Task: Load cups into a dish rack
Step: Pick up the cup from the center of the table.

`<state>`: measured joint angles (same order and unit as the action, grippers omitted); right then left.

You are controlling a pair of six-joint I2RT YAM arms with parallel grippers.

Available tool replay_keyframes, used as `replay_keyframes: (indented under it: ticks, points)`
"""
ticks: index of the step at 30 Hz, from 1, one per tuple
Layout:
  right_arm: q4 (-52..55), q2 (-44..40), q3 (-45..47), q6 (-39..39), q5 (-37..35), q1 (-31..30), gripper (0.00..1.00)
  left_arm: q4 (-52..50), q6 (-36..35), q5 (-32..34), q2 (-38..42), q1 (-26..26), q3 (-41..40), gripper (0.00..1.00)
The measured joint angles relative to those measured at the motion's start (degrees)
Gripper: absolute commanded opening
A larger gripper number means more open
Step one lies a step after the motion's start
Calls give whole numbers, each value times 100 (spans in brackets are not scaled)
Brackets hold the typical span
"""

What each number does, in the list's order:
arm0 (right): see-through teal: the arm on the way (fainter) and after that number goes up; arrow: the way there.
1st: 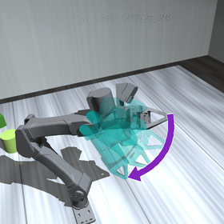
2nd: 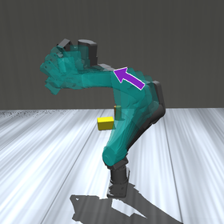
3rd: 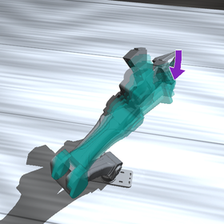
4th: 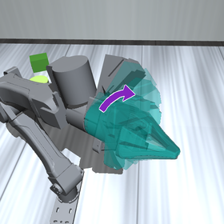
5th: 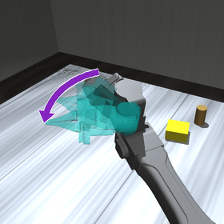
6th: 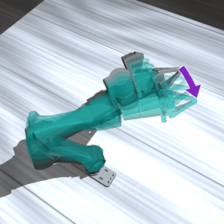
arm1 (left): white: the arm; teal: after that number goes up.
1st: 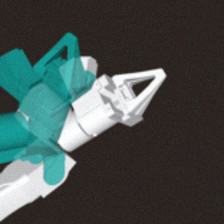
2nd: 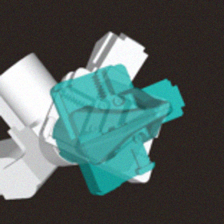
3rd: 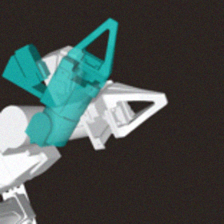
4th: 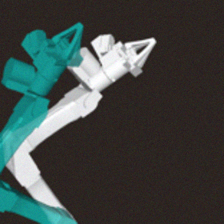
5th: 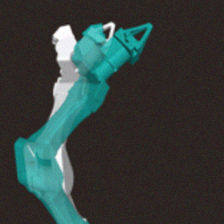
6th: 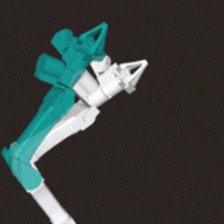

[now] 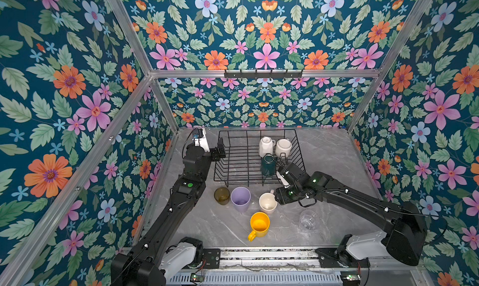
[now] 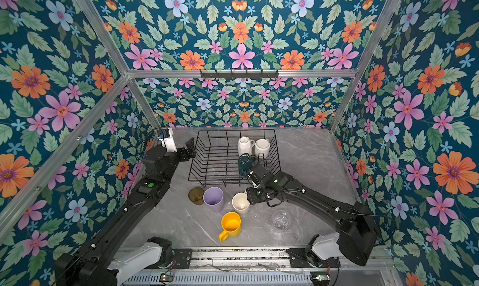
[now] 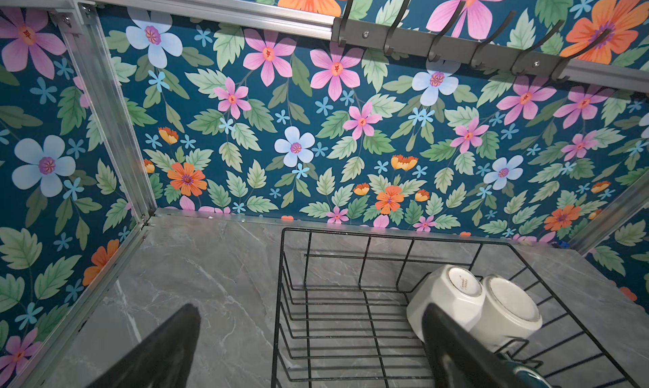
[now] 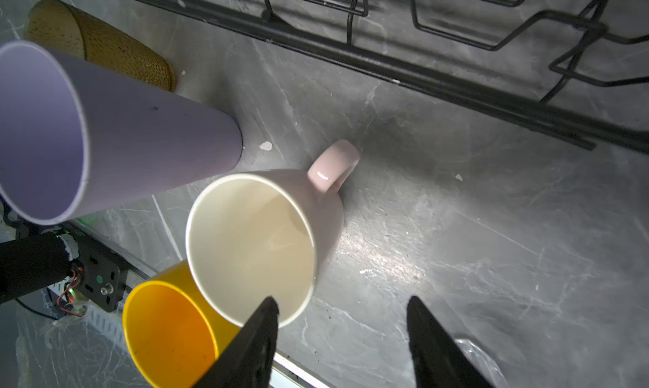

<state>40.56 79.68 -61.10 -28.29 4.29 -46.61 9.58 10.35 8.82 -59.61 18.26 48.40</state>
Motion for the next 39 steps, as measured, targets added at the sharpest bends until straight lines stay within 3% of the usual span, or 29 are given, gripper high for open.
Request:
replay_keyframes:
  ticks: [9,28,37,39]
  points:
    - [-131,341,-105,-146,-133,-157,55,-24,2,13,201,-35,-72,100]
    - [-142,1193,-345,-321,-763,-424,31,-55,17,22,435,-63,-109,100]
    - [-129,1353,-450,-365,-992,-479,11,-55,17,22,487,-63,-111,100]
    - [-118,1344,-455,-348,-1027,-481,0,-55,17,26,494,-66,-111,100]
